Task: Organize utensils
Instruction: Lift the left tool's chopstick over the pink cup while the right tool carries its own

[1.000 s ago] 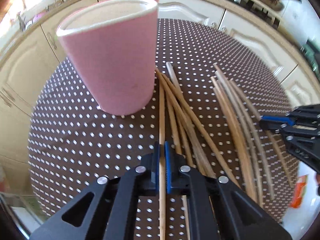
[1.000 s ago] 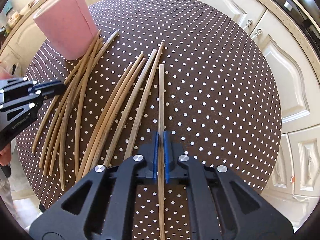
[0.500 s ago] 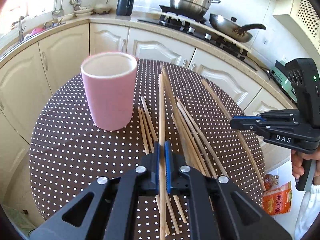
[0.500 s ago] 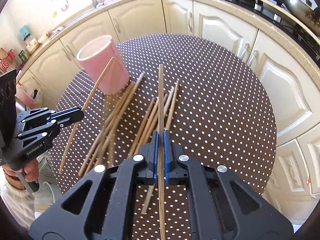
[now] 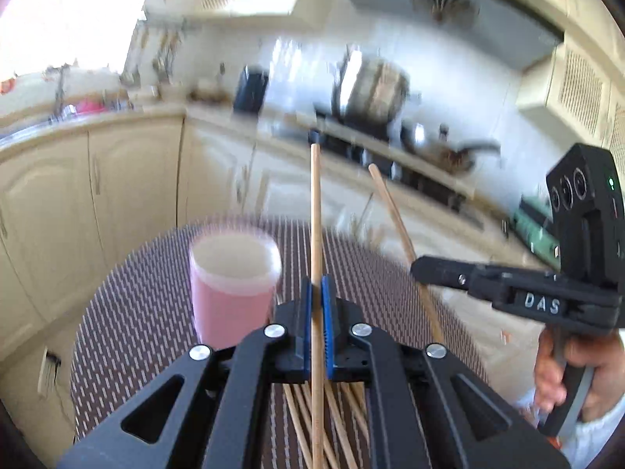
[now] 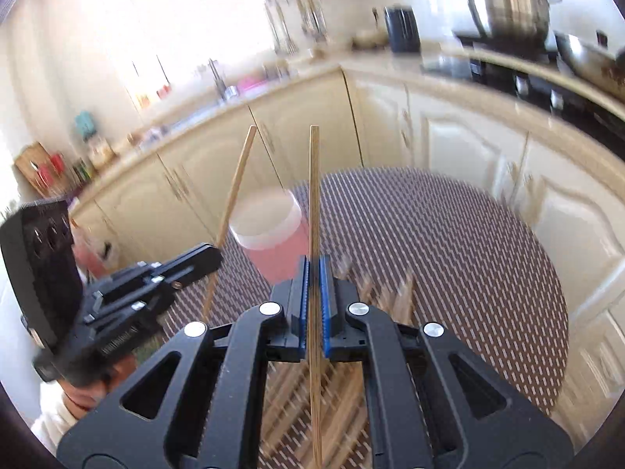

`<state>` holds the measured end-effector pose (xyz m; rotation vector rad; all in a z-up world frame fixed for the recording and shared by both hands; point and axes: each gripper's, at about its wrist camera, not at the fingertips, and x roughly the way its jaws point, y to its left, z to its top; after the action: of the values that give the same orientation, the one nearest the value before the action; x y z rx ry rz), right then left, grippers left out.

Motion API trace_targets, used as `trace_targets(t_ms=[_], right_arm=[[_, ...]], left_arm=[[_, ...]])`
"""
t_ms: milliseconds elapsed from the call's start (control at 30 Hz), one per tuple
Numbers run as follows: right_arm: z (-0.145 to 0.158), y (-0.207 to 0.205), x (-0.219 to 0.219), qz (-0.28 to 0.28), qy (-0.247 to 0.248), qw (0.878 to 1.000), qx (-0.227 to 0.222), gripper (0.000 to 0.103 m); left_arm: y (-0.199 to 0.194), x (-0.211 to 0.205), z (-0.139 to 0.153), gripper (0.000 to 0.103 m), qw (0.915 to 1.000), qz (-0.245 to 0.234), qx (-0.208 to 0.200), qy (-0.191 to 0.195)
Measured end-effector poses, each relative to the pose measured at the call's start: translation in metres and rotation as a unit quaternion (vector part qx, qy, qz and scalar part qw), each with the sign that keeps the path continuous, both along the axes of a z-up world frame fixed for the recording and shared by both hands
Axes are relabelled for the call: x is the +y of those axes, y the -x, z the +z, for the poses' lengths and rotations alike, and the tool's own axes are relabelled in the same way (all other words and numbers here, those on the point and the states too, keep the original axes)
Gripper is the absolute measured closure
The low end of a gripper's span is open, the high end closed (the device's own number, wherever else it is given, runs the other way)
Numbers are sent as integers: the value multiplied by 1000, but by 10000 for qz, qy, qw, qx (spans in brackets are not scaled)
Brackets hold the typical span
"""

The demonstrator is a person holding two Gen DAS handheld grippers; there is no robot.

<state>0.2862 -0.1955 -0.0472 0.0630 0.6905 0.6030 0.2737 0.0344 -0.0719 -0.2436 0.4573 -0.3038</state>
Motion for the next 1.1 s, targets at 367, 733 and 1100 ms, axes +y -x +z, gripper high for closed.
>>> trace_targets(t_ms=[367, 733, 1100], right_arm=[[49, -37, 60, -254, -855, 9852, -1466, 97], [56, -72, 78, -404, -1458, 9632, -2221, 97], [31, -77, 95, -221, -1482, 9627, -2255, 97]], left_arm=[[-43, 29, 45, 98, 9841, 1001, -1414, 391], [-85, 54, 30, 98, 9721, 1387, -1761, 694], [-90, 65, -7, 98, 9757, 1370, -1548, 724]])
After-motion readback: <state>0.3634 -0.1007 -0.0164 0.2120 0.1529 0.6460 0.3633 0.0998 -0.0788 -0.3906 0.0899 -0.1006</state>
